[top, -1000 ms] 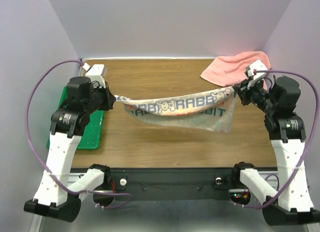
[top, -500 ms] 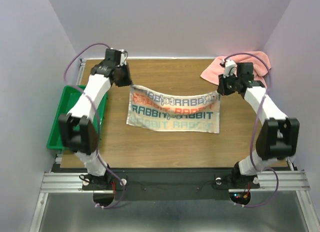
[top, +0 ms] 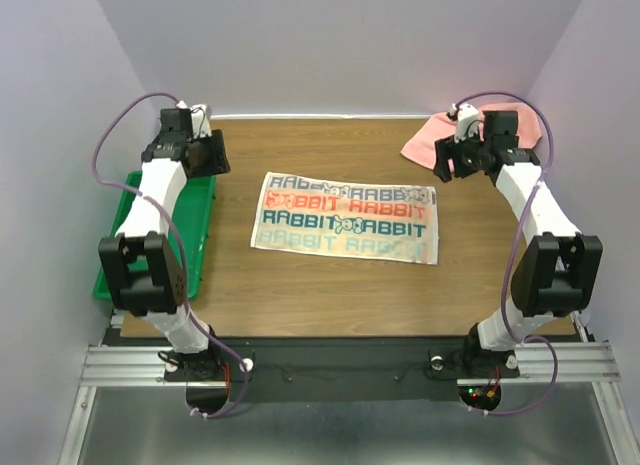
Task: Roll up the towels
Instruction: Flatten the towel, then fold the towel
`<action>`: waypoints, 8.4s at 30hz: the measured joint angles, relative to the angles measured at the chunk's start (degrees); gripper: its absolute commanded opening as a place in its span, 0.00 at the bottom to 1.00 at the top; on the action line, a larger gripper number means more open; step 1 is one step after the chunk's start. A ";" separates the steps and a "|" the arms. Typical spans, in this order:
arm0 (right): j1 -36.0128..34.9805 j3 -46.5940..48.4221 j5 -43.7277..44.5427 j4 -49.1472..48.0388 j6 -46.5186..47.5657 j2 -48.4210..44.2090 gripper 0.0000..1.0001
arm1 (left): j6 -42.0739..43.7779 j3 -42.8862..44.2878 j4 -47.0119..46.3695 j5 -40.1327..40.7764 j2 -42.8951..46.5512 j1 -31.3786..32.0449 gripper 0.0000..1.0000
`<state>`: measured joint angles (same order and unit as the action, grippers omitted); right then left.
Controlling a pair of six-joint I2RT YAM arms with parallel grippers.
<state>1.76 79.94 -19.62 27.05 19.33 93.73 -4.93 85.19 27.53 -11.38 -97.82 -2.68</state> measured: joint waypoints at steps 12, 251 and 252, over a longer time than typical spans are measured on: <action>-7.06 -11.82 -3.74 19.89 9.60 -0.76 0.54 | 29.40 -19.37 0.31 -4.52 9.38 20.09 0.29; 0.48 -17.77 -9.31 24.24 27.06 2.40 0.01 | 63.41 -40.94 -1.64 -21.16 19.32 7.08 0.00; 0.37 -17.97 -9.29 24.26 27.23 2.40 0.01 | 63.58 -41.20 -1.79 -21.14 19.28 7.08 0.00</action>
<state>2.13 61.98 -28.91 51.31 46.57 96.14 58.65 43.99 25.74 -32.51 -78.54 4.40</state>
